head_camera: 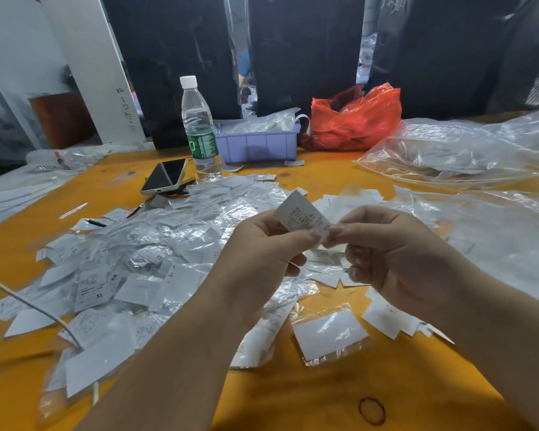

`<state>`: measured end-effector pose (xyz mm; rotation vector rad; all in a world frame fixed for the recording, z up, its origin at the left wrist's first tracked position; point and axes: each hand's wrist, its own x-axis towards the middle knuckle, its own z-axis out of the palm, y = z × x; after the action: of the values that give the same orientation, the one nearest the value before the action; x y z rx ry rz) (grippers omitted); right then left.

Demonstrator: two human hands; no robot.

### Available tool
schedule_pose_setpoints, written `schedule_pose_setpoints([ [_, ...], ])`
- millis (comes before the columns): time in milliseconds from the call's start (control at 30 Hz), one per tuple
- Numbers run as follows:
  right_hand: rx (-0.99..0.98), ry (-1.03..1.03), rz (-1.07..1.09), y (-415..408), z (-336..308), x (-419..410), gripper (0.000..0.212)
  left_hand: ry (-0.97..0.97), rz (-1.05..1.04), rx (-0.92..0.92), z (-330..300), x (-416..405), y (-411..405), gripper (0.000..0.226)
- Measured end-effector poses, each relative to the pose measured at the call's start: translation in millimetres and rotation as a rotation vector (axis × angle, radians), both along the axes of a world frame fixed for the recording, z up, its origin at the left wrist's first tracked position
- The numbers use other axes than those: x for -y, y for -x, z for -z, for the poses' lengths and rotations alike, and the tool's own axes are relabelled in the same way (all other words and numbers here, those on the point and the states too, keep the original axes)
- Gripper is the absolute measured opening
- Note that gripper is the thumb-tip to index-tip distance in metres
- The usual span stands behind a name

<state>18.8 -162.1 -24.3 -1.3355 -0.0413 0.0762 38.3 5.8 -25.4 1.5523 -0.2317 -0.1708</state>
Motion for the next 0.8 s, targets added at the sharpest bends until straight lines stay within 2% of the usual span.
schedule_pose_setpoints([
  [167, 0.041, 0.104, 0.074, -1.3, 1.9, 1.3, 0.010, -0.103, 0.060, -0.021, -0.5, -0.7, 0.4, 0.025],
  [333, -0.009, 0.091, 0.116, -4.1, 3.6, 4.0, 0.013, -0.142, 0.079, -0.012, -1.4, -1.9, 0.0, 0.009],
  [533, 0.003, 0.060, 0.159, -5.2, 1.8, 7.2, 0.006, -0.158, 0.079, -0.005, -0.3, -0.6, 1.0, 0.010],
  [633, 0.015, 0.074, 0.158, -4.8, 1.6, 5.9, 0.017, -0.167, 0.082, -0.011, -0.7, 0.2, 1.4, 0.009],
  [800, 0.043, 0.087, 0.175, -3.7, 2.2, 3.9, 0.022, -0.148, 0.084, -0.027, -2.1, 2.1, 3.4, 0.016],
])
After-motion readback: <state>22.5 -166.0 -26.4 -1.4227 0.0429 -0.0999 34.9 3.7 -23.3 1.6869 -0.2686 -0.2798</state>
